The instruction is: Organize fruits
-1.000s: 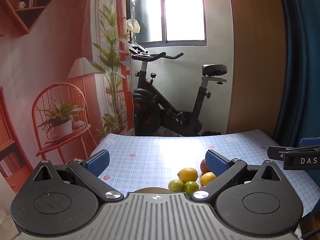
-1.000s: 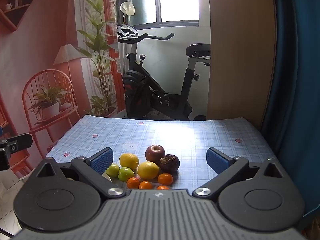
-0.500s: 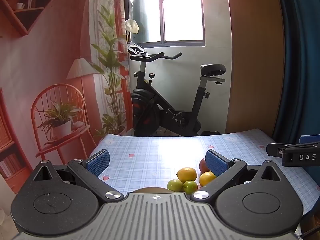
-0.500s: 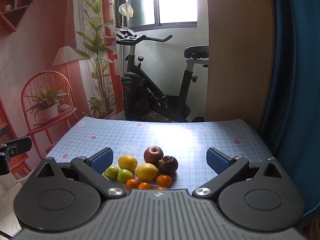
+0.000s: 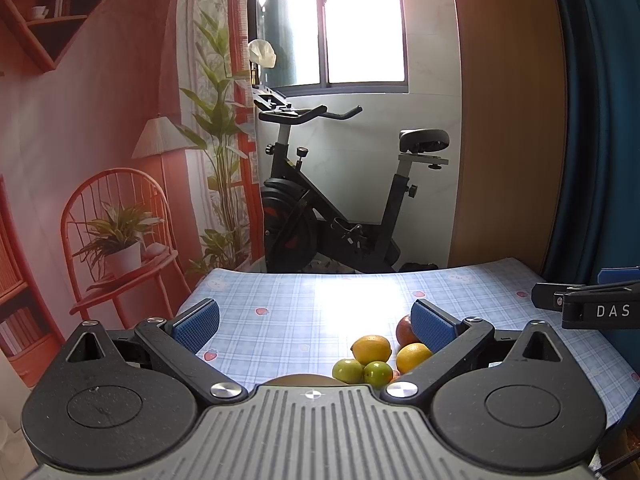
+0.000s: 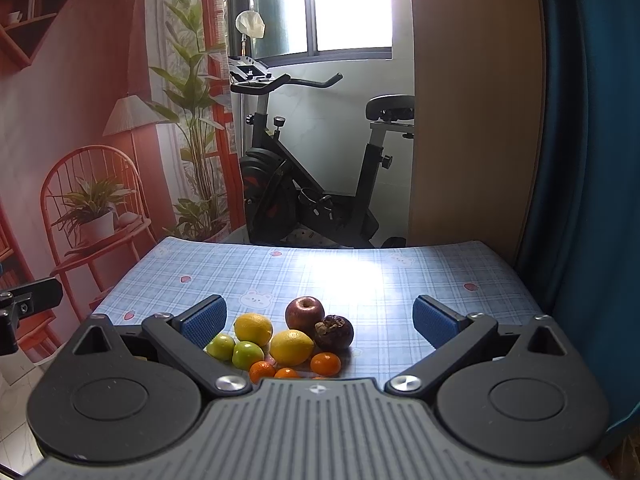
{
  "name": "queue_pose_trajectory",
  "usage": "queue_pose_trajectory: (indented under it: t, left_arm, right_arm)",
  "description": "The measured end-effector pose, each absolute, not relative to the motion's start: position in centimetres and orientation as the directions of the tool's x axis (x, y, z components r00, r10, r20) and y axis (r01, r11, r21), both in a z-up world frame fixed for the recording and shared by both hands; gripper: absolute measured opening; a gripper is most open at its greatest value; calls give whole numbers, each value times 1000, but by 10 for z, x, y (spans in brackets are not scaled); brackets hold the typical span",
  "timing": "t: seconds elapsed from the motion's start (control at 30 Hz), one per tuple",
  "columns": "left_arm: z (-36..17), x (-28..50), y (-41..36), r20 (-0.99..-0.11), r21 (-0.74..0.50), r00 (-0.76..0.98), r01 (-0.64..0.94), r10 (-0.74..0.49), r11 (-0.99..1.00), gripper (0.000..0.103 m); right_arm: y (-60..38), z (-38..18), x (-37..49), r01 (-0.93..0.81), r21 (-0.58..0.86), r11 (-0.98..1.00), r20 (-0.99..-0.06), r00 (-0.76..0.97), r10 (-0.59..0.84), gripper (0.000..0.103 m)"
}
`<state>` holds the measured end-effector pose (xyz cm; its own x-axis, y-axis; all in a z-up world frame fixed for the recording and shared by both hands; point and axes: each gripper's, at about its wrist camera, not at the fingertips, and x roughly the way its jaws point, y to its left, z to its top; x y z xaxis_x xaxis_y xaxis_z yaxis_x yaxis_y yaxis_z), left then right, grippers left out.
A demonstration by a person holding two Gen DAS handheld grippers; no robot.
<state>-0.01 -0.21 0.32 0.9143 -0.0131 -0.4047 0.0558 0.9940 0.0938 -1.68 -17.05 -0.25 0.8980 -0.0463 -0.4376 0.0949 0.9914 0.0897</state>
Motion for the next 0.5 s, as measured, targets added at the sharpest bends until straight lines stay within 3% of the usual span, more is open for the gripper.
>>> queue_pose_trajectory:
  t: [0.5]
  left_arm:
    - [3, 0, -3, -401, 93, 916, 58, -16, 994, 103]
  right_arm:
    - [-171, -2, -18, 96, 90, 991, -437, 898, -47, 101]
